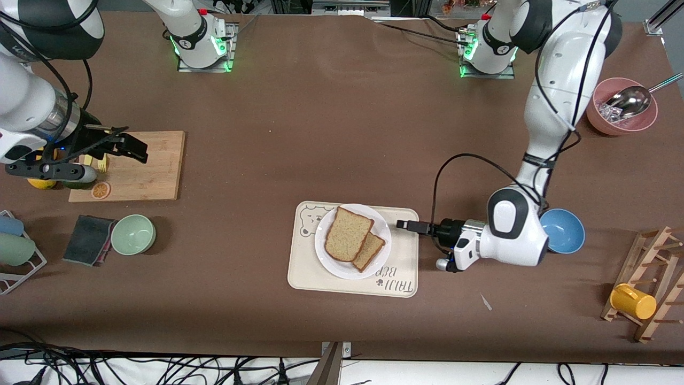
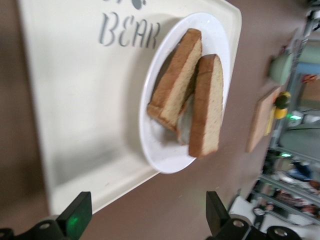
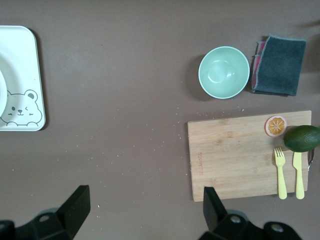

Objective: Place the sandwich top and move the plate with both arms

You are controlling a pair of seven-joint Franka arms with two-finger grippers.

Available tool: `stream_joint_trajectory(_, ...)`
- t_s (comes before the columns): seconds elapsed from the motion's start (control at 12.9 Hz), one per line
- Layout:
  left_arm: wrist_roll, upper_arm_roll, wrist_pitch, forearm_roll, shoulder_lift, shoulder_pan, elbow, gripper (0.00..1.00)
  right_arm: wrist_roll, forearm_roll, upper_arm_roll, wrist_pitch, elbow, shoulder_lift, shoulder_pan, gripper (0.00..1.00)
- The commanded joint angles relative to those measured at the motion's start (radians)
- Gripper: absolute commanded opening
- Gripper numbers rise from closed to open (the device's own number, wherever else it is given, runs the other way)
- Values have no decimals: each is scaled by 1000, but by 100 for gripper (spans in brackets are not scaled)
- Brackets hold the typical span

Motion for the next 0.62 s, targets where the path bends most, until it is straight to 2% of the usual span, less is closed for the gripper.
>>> stream_joint_trajectory(0.0, -30, 17, -50, 223, -92, 4, -24, 100, -21, -8, -1, 18, -5, -7, 0, 100)
stream_joint_trajectory(0.31, -107, 23, -99, 644, -162, -8, -25, 100, -67, 1, -5, 17, -5, -10, -2, 100)
stream_joint_trajectory(0.39, -115, 22, -110, 716, -188, -8, -28, 100, -67, 3, -5, 17, -5, -10, -3, 100)
stream_joint_trajectory(0.54, -147, 25, -108, 781, -256, 8, -30, 100, -70, 5, -8, 12, -5, -12, -3, 100)
